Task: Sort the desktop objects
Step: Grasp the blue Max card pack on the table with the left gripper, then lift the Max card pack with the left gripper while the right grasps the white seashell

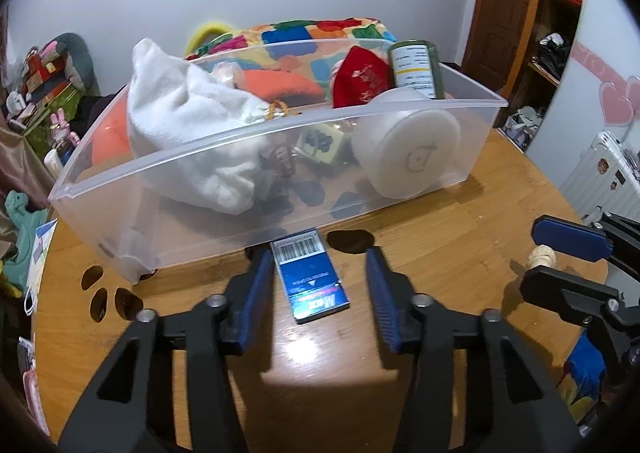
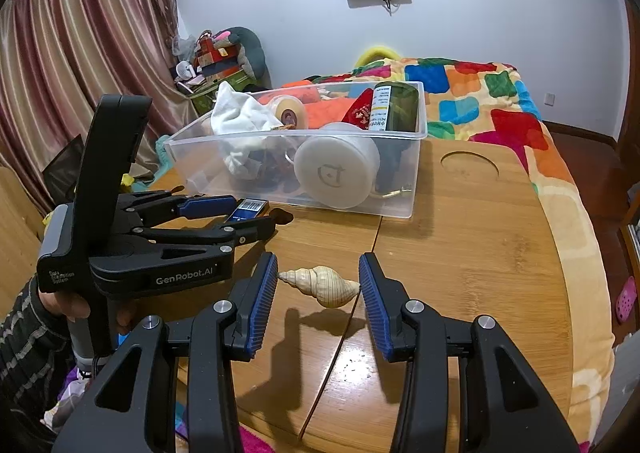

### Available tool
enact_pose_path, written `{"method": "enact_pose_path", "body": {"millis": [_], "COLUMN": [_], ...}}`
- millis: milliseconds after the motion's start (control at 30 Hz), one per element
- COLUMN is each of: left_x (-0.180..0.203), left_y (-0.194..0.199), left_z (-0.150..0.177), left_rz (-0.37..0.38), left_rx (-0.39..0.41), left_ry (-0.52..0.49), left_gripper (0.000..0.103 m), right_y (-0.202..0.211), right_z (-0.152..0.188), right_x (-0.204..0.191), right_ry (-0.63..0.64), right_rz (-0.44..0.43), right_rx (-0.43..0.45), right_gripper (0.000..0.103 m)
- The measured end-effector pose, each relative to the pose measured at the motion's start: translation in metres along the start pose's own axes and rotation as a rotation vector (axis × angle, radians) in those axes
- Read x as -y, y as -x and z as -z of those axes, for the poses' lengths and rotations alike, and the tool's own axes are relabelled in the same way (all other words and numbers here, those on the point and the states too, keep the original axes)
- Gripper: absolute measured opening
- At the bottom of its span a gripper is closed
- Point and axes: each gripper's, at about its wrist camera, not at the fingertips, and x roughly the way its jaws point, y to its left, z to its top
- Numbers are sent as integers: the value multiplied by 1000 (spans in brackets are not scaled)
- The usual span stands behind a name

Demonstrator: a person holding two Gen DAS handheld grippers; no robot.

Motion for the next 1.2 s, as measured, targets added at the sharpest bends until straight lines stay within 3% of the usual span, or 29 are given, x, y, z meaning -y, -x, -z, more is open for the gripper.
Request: {"method": "enact_pose_path", "body": {"millis": [67, 567, 1200], "left_x": [4, 4, -9], "left_y": [0, 12, 65], "left_z": [-1, 9, 4], "left_rz": [10, -8, 5], "left_rx": [3, 26, 163], "left_ry": [-17, -28, -1], "left_gripper": [27, 26, 26], "right_y": [0, 0, 18], "right_z": [0, -3, -36], "right_x": [1, -2, -28], "right_ry": [-4, -5, 85], "right_rz": [-1, -4, 6], "right_rx": [-2, -3, 55], "right_gripper": [39, 39, 39]}}
